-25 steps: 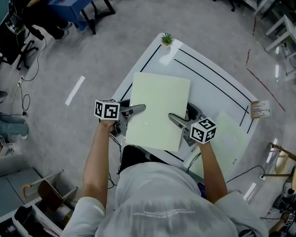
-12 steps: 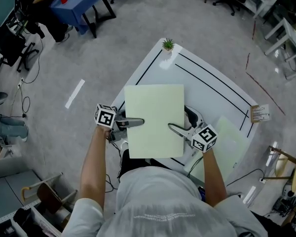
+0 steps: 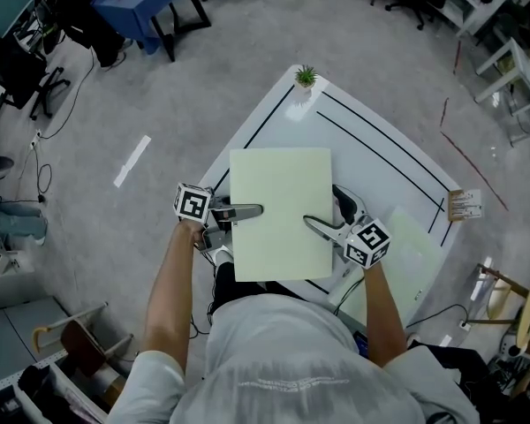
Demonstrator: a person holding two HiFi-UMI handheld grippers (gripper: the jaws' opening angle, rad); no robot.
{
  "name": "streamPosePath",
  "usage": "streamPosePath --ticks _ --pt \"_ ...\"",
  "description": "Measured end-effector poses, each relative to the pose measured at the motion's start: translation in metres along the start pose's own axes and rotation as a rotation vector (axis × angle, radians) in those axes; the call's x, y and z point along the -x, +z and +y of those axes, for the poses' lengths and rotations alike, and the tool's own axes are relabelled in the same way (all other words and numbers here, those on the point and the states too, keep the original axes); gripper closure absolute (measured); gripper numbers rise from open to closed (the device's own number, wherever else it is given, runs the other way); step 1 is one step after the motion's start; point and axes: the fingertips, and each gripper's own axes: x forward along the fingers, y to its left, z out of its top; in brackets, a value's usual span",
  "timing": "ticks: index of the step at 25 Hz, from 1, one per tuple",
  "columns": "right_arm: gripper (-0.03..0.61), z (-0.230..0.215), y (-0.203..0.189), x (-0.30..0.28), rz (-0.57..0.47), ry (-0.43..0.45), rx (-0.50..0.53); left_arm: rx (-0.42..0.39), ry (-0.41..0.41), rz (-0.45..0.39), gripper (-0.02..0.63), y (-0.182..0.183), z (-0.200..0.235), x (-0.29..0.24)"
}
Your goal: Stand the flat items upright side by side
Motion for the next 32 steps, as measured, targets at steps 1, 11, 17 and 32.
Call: streamPosePath --ticks 1,11,17,32 --pt "0.126 0.001 0.002 0.001 -0.006 0.003 0.007 0.010 -0.010 0.021 0.281 -0.004 -0.003 -0.003" --pt "0.129 -0.012 0.035 0.024 -0.096 -0.109 0.032 -0.067 -0.009 -0.009 0.350 0.022 -0.034 -0.018" --pt "0.247 -0.036 0.068 0.065 -0.216 -0.311 -0.024 -0.233 0.058 -0.088 0.359 0.056 -0.069 -0.023" --pt "0.551 -0.041 0.106 0.159 -0.275 -0.644 0.100 -0.800 0.559 -0.447 0.356 0.118 -0.114 -0.047"
